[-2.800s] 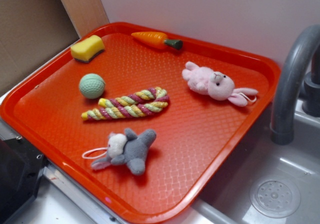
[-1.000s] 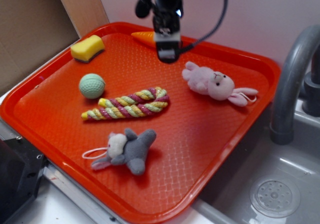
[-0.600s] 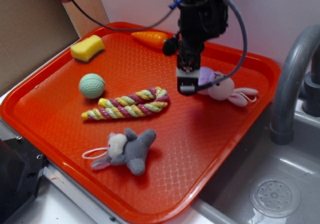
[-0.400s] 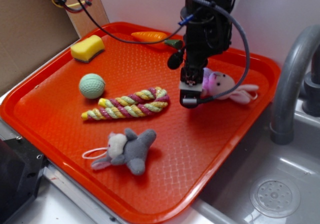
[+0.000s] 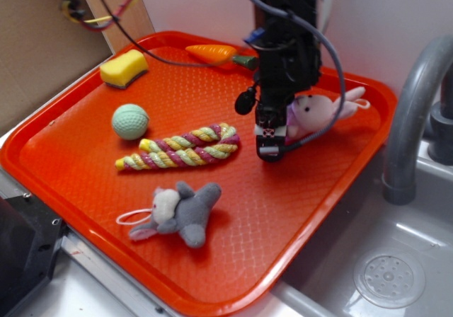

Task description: Grab the pink bunny.

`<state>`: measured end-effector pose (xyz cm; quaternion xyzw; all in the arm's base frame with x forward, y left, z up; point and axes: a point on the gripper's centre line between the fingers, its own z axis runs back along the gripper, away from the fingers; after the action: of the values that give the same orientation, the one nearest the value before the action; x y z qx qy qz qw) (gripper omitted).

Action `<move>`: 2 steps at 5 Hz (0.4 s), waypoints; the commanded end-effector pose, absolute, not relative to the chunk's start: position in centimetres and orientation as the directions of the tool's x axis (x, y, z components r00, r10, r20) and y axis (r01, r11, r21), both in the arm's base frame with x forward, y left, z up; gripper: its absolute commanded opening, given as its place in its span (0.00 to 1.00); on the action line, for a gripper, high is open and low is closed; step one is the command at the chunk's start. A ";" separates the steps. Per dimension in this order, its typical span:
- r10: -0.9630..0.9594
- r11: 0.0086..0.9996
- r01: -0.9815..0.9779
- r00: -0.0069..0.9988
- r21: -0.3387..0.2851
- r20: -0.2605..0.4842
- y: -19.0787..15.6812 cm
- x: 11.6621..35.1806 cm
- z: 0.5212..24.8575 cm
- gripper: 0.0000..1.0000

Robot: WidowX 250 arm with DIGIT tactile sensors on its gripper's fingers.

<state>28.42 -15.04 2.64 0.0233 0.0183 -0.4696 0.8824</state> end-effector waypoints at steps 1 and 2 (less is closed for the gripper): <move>-0.510 0.860 0.497 0.847 0.116 0.150 -11.8 27.7 10.5 0.00; -0.287 0.954 0.263 0.939 0.145 0.187 -8.8 26.2 15.0 0.00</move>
<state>26.60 -7.50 14.08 0.0646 -0.0718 -0.1409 0.9853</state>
